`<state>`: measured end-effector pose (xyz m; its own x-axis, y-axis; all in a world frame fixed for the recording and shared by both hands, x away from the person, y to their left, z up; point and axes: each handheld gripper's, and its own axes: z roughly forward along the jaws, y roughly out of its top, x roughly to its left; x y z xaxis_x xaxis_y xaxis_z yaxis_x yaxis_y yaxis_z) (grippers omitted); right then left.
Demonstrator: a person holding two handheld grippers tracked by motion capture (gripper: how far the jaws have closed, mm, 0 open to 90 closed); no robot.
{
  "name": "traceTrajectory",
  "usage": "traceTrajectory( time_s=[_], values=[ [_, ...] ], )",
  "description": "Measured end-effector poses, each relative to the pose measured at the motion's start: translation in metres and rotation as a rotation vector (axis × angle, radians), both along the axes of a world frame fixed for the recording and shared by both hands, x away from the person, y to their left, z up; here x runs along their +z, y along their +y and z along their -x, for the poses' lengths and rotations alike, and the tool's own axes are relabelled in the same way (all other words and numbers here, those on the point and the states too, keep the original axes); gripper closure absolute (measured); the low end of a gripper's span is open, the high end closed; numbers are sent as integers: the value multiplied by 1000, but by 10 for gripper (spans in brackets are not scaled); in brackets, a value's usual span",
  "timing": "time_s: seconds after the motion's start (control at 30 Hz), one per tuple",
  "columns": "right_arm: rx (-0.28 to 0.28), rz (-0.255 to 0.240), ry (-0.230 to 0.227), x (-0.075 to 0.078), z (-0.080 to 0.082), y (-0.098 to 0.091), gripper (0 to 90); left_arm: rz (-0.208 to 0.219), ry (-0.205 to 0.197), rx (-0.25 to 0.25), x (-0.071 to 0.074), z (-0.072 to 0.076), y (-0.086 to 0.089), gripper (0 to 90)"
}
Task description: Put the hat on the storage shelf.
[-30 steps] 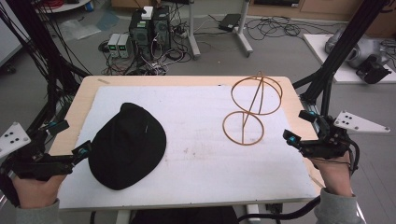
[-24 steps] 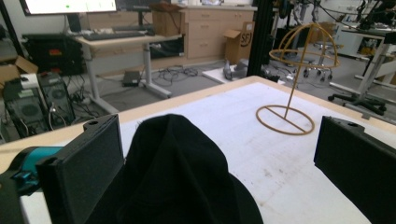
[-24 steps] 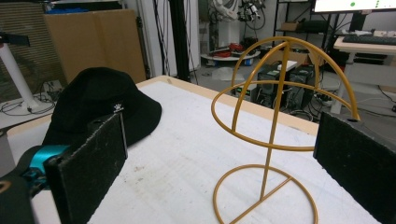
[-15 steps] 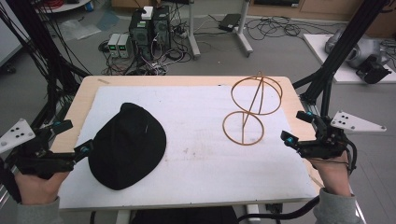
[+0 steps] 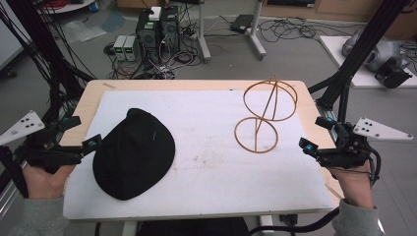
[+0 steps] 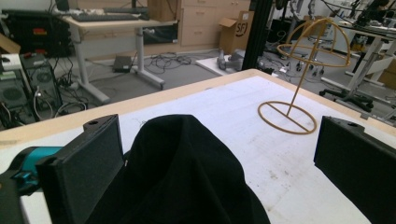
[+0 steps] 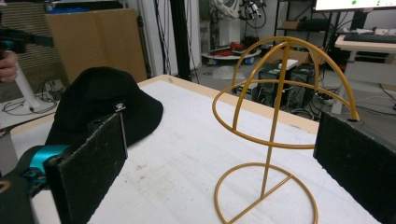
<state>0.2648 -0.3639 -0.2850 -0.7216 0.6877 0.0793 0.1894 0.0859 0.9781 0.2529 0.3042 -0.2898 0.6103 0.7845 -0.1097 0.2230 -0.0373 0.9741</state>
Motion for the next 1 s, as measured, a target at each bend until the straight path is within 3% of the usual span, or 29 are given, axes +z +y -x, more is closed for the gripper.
traceTrajectory(
  time_s=[0.33, 0.83, 1.0],
  values=[
    [18, 8, -1, -1, -2, 1, 19, -29, 23, -32, 1, -22, -17, 17],
    [28, 13, 3, -2, -2, 3, 19, -24, 68, -3, -17, -50, -25, 23],
    [31, 16, 5, -2, -2, 3, 19, -29, 63, 14, -23, -56, -27, 56]
  ],
)
